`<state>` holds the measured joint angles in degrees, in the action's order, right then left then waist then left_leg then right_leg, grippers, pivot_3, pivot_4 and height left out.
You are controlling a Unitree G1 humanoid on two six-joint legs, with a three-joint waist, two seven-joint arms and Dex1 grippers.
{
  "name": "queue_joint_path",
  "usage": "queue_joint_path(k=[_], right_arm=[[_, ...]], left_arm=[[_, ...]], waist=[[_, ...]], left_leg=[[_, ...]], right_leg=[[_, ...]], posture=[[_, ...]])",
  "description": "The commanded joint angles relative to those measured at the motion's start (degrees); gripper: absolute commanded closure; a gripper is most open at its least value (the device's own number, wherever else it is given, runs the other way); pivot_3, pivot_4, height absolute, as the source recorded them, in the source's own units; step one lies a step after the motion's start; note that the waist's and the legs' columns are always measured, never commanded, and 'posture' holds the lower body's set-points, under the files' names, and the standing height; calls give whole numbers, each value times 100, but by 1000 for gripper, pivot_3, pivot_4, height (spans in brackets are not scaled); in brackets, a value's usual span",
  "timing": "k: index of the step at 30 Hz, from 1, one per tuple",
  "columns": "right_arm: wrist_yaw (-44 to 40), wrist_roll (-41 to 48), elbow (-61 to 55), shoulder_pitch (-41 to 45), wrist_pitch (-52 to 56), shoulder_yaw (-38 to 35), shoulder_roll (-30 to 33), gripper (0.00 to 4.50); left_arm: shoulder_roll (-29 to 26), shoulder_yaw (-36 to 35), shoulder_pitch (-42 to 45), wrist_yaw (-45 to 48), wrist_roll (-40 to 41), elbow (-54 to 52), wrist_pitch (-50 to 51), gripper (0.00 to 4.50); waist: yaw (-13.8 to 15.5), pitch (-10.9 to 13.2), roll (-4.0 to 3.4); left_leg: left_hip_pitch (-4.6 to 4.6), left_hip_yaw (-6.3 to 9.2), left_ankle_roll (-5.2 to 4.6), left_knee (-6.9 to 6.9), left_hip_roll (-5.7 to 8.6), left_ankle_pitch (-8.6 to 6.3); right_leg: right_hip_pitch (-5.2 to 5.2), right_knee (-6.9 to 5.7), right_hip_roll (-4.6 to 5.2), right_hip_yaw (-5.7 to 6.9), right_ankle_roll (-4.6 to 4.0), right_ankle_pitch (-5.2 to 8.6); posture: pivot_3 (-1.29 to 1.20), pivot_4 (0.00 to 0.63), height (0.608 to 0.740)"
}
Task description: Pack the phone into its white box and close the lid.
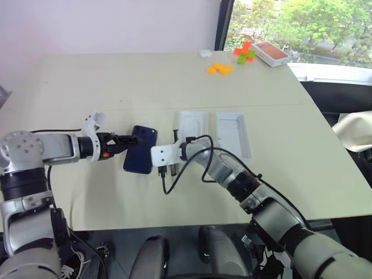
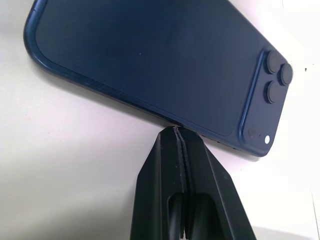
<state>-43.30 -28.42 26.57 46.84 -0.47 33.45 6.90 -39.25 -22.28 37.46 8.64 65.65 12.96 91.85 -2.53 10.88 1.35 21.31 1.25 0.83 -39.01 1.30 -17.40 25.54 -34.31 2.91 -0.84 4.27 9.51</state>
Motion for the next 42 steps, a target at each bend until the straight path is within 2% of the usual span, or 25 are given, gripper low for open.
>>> queue_joint_path(k=[1,5,7,11,21,27,31,35,42], right_arm=[[-53,90,-172,-66,-103,134,-183,4455],[-53,80,-161,-67,-109,125,-192,4455],[-53,80,-167,-68,-112,120,-182,4455],[-63,78,-175,-74,-110,123,-181,4455],[-67,86,-144,-54,-139,123,-195,4455],[-68,94,-176,-58,-118,98,-175,4455],[-67,85,-176,-61,-112,91,-184,4455],[-65,85,-173,-66,-114,82,-184,4455],[-75,88,-163,-64,-125,79,-186,4455]], left_arm=[[167,-3,-5,-118,838,-225,65,0],[146,28,-168,-240,701,-285,65,0],[268,-146,-44,-356,1012,-105,65,0],[311,-234,-41,-489,918,-117,65,0],[451,-213,75,-871,1354,-241,65,0],[358,-120,-168,-986,1624,-279,65,0],[186,33,-398,-924,1388,-399,65,0],[301,-108,-266,-1066,1753,-253,65,0],[490,-263,-334,-1104,1673,-480,63,0]], waist=[[9,0,0],[10,0,0],[12,0,0],[14,0,0],[19,-1,1],[13,-1,1],[10,-1,1],[26,0,1],[29,-1,1]], left_leg=[[0,0,1,0,0,0],[-1,4,2,0,2,1],[-1,5,3,0,2,2],[-1,8,4,0,3,3],[0,12,6,0,4,4],[-2,13,9,3,5,5],[-2,14,9,3,6,5],[-1,16,10,4,6,6],[0,18,12,4,7,8]], right_leg=[[0,0,0,0,0,0],[-4,1,1,3,0,0],[-4,2,0,4,0,0],[-6,3,0,8,0,0],[-8,5,1,11,0,0],[-9,6,1,12,0,0],[-11,6,2,13,-1,0],[-10,6,1,13,-1,0],[-10,7,2,16,-1,0]], posture=[[0,150,740],[0,150,740],[0,150,740],[0,150,740],[0,150,740],[0,150,740],[0,150,740],[0,150,740],[0,150,740]])
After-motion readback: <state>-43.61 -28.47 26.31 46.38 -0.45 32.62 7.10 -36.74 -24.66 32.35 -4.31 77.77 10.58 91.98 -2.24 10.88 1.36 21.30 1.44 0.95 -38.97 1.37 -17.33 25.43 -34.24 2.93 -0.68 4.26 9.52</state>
